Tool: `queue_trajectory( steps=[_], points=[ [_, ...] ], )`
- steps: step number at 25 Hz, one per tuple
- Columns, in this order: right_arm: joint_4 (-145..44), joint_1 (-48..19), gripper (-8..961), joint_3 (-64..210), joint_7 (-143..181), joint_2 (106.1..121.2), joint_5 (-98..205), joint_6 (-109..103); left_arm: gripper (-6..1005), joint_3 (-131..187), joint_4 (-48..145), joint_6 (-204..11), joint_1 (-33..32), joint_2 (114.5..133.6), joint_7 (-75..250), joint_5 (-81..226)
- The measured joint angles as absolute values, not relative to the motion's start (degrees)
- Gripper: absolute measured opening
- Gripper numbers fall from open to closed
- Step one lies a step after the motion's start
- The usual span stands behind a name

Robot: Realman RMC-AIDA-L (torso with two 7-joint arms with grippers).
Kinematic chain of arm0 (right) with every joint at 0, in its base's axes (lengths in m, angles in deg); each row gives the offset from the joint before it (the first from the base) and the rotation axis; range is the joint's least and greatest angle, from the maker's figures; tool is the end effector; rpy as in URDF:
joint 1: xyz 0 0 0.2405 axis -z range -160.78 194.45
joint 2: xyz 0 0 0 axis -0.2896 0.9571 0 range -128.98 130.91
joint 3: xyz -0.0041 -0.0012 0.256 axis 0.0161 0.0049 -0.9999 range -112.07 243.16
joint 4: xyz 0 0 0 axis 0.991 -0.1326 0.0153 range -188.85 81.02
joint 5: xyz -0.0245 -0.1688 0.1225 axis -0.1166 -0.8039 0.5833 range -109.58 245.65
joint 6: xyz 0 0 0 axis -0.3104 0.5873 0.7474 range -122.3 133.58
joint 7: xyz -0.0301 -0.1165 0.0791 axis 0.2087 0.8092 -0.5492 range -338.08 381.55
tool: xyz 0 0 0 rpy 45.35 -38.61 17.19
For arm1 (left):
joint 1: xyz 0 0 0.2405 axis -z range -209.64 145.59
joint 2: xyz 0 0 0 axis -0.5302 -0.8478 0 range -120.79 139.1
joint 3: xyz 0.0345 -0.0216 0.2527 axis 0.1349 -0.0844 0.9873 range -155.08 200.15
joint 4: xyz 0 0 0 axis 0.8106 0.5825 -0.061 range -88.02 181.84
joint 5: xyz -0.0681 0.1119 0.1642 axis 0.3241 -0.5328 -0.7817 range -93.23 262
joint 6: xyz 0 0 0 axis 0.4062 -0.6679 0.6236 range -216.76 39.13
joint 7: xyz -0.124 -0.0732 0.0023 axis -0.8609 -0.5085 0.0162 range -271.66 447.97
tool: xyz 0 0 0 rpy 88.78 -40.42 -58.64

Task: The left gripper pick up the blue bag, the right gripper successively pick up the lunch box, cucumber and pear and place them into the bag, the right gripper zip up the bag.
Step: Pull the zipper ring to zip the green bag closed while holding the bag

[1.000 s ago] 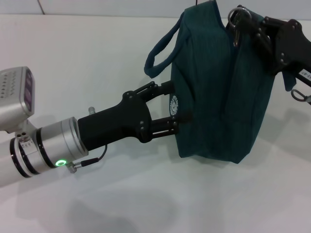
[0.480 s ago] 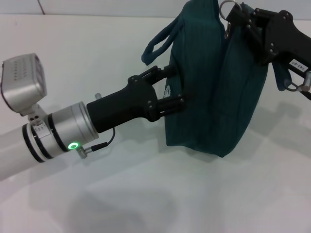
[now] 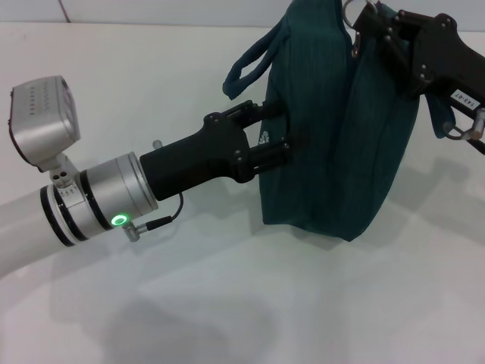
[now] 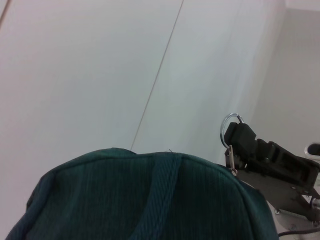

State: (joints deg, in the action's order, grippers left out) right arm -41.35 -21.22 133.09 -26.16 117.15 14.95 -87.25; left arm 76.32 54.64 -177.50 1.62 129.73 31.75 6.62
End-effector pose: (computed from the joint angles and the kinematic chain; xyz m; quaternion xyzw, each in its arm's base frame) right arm 0.1873 0.3531 -0.0029 -0.8299 0.0645 0.5120 0.2120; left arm -0.2264 0.3075 -0.0629 -0.8568 -0.2226 -0.4442 0.1380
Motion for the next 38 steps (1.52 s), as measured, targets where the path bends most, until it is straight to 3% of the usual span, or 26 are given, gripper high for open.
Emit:
queue_trajectory(
  steps=[2, 18, 26, 38],
  points=[
    [-41.35, -21.22, 10, 133.08, -26.18, 117.15, 14.96, -87.25, 842, 76.42, 54.69, -177.83, 1.65, 129.73, 32.02, 6.51],
    [-41.79, -21.22, 10, 133.28, -26.59, 117.15, 14.80, -87.39, 179, 76.50, 54.64, -178.16, 2.16, 129.73, 32.33, 6.16],
    [-41.87, -20.67, 10, 134.32, -28.13, 117.15, 14.86, -87.33, 77, 78.15, 54.65, -178.13, 2.15, 129.66, 32.36, 6.05],
    [-41.84, -18.78, 10, 134.28, -35.93, 117.15, 15.00, -89.26, 66, 79.32, 54.70, -178.20, 1.20, 129.50, 34.22, 6.05]
  ],
)
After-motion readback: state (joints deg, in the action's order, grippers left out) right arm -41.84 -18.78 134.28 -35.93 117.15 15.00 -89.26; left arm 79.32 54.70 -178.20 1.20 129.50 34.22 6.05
